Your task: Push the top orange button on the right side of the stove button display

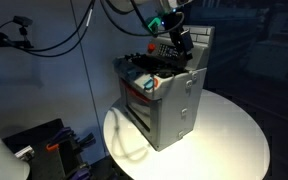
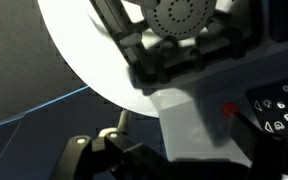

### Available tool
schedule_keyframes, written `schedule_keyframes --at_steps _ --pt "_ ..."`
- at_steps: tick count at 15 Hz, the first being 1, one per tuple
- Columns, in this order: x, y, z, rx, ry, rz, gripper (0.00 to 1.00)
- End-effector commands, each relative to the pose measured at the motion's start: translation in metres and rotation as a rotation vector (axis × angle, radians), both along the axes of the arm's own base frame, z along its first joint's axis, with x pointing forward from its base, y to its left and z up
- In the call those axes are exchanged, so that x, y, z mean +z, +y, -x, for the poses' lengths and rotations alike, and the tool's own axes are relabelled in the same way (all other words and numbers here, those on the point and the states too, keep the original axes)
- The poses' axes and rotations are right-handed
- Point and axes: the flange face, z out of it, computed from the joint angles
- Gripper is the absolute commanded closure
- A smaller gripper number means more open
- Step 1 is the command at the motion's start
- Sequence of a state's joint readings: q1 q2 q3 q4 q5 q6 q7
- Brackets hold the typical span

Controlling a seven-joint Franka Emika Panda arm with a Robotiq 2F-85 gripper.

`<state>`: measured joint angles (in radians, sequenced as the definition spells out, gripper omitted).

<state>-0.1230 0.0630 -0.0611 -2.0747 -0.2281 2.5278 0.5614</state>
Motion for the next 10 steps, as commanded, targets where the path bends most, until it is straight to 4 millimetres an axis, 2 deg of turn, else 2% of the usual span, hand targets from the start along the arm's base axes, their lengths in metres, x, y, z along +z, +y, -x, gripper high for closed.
schedule_keyframes --at_steps 1,10 --pt "0.004 -0.0033 -0.0124 -0.005 -0.016 -0.005 0.0" --pt "-0.0008 -0.0062 -0.0185 -0.011 -0.017 -0.022 0.0"
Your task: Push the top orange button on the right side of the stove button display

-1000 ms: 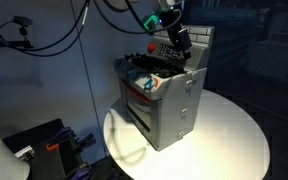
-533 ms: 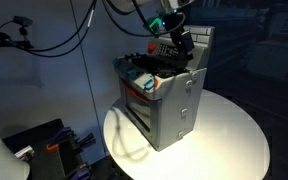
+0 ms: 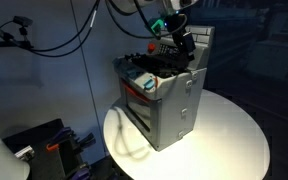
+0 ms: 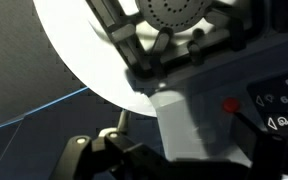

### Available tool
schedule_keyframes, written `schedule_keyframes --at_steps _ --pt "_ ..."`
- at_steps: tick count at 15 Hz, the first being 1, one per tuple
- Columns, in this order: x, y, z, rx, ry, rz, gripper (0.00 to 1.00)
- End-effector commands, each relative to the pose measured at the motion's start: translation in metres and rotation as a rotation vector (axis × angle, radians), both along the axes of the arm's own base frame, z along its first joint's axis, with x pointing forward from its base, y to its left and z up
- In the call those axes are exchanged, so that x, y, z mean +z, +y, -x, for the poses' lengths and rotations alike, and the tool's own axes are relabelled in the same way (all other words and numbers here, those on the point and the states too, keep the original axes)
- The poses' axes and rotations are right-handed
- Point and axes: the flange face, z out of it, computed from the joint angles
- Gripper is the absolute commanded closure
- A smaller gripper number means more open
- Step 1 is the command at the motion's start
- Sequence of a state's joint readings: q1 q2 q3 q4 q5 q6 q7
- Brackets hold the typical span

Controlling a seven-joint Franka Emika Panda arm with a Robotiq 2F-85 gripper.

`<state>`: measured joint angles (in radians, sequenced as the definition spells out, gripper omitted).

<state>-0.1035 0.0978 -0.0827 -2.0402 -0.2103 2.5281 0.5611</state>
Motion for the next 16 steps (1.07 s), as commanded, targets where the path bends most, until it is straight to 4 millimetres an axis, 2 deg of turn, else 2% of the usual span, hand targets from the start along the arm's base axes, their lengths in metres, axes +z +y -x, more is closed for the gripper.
schedule_keyframes --at_steps 1,16 --pt "0.002 -0.0038 -0.0084 -0.002 -0.014 -0.015 0.0" --pt "-0.0012 -0.0042 -0.0155 -0.004 -0.034 -0.031 0.0"
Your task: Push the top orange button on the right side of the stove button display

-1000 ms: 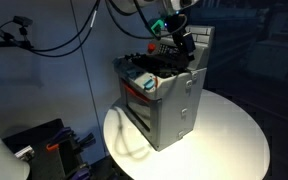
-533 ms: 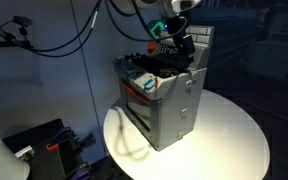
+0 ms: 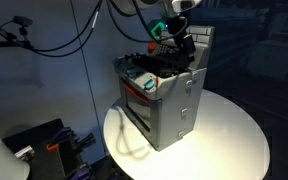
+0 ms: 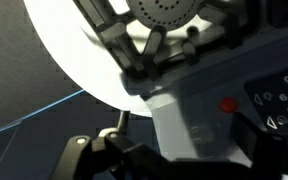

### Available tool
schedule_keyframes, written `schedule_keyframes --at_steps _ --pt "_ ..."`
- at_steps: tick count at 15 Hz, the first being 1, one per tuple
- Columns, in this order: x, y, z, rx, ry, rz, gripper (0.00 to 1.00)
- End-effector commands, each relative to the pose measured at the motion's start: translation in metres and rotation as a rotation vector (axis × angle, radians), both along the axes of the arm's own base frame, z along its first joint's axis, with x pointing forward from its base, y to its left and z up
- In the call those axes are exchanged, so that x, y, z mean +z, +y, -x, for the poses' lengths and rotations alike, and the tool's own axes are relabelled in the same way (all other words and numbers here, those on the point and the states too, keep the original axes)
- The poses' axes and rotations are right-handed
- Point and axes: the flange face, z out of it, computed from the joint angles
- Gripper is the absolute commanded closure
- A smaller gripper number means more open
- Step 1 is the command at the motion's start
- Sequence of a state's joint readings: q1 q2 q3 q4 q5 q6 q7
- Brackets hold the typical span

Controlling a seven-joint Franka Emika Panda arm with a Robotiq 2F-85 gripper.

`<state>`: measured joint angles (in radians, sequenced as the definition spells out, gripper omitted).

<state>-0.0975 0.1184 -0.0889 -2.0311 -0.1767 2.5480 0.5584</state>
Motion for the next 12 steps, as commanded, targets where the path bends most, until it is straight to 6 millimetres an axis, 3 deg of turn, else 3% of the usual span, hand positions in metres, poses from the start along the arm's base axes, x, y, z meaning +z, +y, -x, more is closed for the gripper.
schedule_keyframes --at_steps 1,12 --pt "0.0034 -0.0039 -0.0111 0.006 -0.022 -0.006 0.0" --pt "0.0004 -0.004 -0.0134 0.008 -0.022 -0.016 0.0"
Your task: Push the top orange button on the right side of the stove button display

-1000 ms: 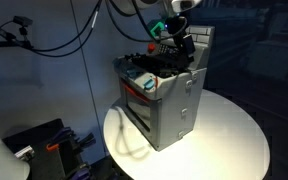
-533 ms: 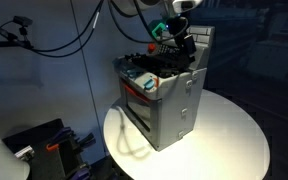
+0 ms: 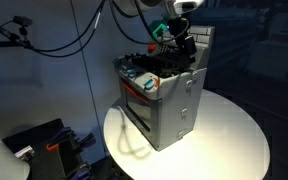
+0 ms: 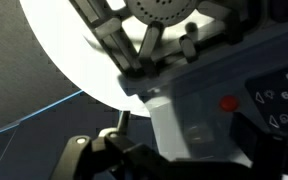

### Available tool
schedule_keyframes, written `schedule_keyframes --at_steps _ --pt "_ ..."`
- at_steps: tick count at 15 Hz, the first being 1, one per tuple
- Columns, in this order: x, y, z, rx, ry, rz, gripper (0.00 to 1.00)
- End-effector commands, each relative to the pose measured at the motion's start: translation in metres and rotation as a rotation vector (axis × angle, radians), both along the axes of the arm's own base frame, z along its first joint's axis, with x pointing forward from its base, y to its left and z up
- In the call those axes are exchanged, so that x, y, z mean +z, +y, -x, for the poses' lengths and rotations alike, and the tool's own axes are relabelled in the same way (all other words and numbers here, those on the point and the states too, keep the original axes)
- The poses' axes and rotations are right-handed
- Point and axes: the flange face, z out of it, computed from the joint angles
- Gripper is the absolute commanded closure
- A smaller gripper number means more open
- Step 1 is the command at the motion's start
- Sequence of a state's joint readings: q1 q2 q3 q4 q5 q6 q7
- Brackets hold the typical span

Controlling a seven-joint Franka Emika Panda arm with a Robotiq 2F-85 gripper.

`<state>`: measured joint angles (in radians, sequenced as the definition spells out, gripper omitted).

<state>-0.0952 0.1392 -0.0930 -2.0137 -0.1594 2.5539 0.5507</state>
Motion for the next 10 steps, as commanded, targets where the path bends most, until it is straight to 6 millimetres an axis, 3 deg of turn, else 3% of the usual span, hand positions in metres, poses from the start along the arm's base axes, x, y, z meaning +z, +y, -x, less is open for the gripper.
schedule_keyframes --at_steps 1,10 --pt "0.005 -0.002 -0.006 0.01 -0.017 -0.009 0.0" --pt "0.009 0.006 0.014 0.024 0.015 -0.023 0.0"
